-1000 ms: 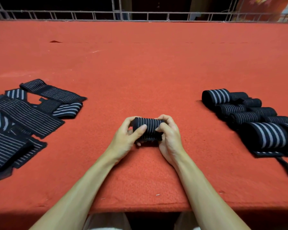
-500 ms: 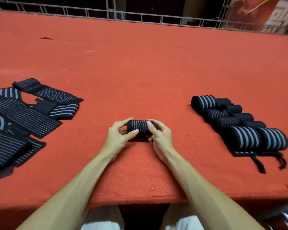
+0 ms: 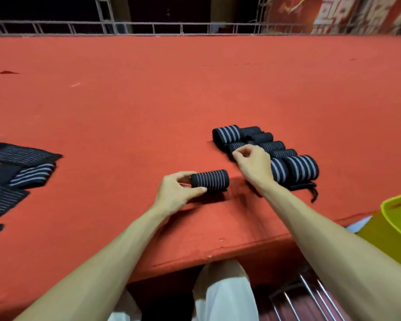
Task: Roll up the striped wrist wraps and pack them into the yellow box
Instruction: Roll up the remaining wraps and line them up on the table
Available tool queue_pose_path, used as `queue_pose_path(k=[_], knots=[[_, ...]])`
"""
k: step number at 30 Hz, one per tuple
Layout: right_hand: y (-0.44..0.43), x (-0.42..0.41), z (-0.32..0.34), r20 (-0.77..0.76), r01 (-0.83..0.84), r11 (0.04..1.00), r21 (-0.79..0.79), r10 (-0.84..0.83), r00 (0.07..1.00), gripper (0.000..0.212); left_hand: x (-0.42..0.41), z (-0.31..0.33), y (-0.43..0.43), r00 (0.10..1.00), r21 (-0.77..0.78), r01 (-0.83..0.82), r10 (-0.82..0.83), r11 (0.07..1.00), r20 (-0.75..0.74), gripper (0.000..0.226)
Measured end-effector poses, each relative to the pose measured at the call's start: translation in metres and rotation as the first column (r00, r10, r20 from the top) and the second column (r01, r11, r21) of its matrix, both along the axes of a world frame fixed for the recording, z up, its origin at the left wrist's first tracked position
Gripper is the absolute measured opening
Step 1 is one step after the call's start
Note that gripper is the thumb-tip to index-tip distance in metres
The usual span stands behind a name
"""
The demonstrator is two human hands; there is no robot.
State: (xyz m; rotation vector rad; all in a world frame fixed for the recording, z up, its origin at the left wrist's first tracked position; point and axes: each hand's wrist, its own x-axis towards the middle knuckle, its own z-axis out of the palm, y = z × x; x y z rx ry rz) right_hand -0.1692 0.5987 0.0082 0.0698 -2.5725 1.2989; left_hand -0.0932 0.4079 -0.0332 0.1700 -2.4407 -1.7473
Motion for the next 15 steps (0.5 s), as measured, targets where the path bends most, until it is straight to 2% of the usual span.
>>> queue_pose_path(k=[4,6,9,12,15], knots=[[0.03,-0.028,0.0,-0.057,0.101,0.995,0.018,-0.099,0.993,0.015,-0.019,-0.005,0.039,0.996,-0.078,0.086,-0.084,0.993,0.02,0.038],[0.036,-0.036,-0.002,-0.076,0.088,0.995,0.035,-0.085,0.993,0.016,-0.027,-0.009,0.051,0.997,-0.084,0.074,-0.073,0.994,0.019,0.038],[0.037,-0.04,-0.005,-0.1,0.087,0.994,0.063,-0.08,0.992,0.018,-0.037,-0.013,0.059,0.998,-0.206,0.056,-0.06,0.977,-0.012,0.038],[0.034,-0.041,-0.009,-0.095,0.08,0.989,0.122,-0.068,0.993,0.019,-0.042,-0.014,0.062,0.996,-0.307,0.075,-0.087,0.949,-0.026,0.039],[0.031,-0.041,-0.01,-0.081,0.052,0.986,0.155,-0.04,0.996,0.018,-0.043,-0.019,0.059,0.988,-0.334,0.136,-0.152,0.933,-0.021,0.046]])
